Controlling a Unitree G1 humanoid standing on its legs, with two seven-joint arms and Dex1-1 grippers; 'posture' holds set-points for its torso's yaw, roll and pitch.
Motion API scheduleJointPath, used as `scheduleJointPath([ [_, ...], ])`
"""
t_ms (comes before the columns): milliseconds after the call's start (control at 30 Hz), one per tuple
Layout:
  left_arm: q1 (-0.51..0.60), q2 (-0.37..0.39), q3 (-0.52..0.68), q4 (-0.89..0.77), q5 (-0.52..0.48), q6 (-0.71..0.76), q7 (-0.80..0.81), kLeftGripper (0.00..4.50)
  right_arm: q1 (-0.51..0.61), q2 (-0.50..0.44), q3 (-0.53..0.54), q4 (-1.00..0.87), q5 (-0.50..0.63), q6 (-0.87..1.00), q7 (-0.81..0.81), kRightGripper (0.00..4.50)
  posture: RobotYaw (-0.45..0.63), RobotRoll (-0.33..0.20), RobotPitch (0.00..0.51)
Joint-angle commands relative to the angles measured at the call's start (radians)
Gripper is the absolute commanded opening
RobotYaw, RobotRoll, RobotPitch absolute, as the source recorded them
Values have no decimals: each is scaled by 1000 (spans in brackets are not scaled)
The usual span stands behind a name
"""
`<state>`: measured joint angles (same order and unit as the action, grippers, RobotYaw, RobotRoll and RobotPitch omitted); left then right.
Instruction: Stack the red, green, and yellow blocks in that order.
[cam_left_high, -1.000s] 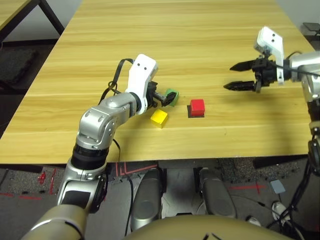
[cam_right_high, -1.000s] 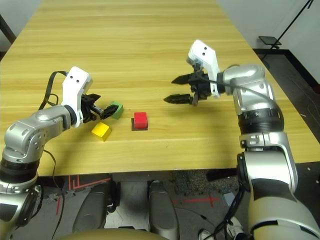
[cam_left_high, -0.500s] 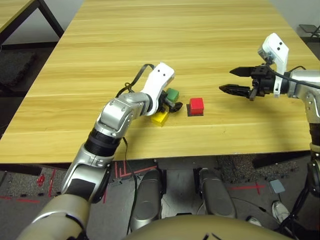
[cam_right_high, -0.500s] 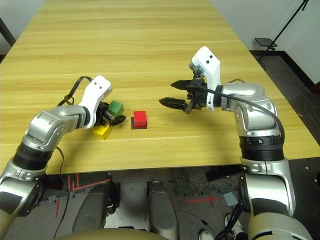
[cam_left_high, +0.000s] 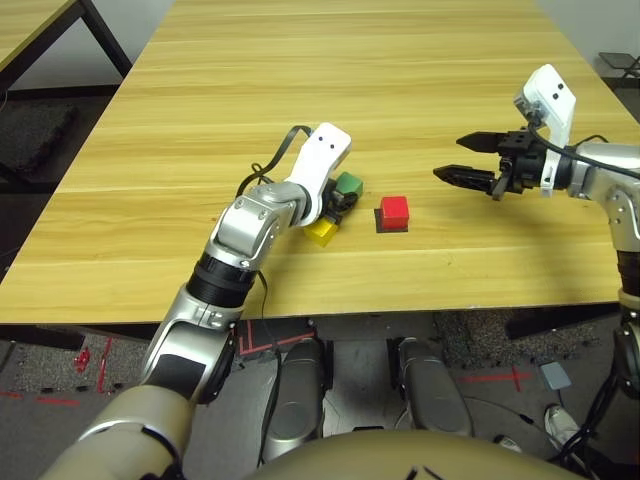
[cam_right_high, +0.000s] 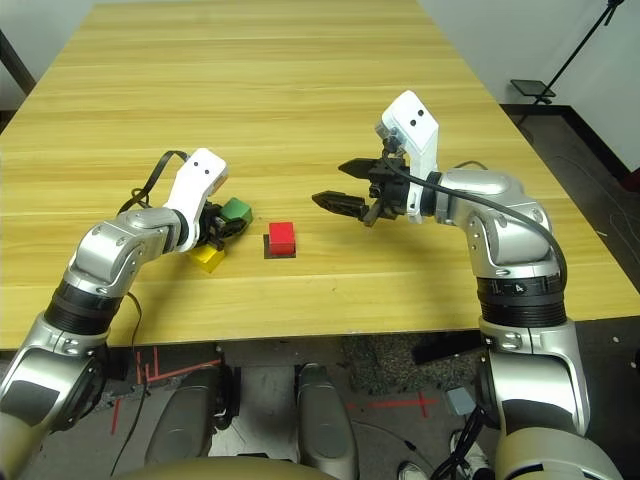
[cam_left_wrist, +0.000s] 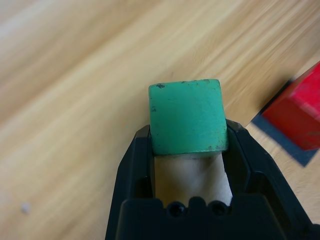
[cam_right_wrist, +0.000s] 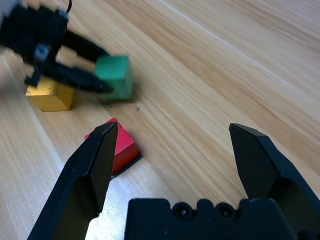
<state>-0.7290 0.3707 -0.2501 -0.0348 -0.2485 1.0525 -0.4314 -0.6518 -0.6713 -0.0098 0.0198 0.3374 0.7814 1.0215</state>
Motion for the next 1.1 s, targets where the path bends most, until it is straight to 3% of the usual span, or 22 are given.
scheduleJointPath([
  [33,-68,30,6,-41,-17,-22,-78,2025,-3,-15,13,14,14,-21,19,4500,269,-78,110],
  [333,-158,95,-111,-131,-70,25,-290,2025,-3,-39,11,30,8,-23,29,4500,258,-79,105],
  [467,-155,83,-184,-131,-61,11,-329,2025,10,-52,7,21,12,-23,30,4500,238,-78,106],
  [867,-176,32,-285,61,30,-189,-424,2025,87,-127,21,-50,80,-129,251,4500,176,-68,118],
  [1100,-192,12,-289,138,83,-274,-477,2025,116,-135,-1,-78,107,-117,243,4500,159,-67,122],
])
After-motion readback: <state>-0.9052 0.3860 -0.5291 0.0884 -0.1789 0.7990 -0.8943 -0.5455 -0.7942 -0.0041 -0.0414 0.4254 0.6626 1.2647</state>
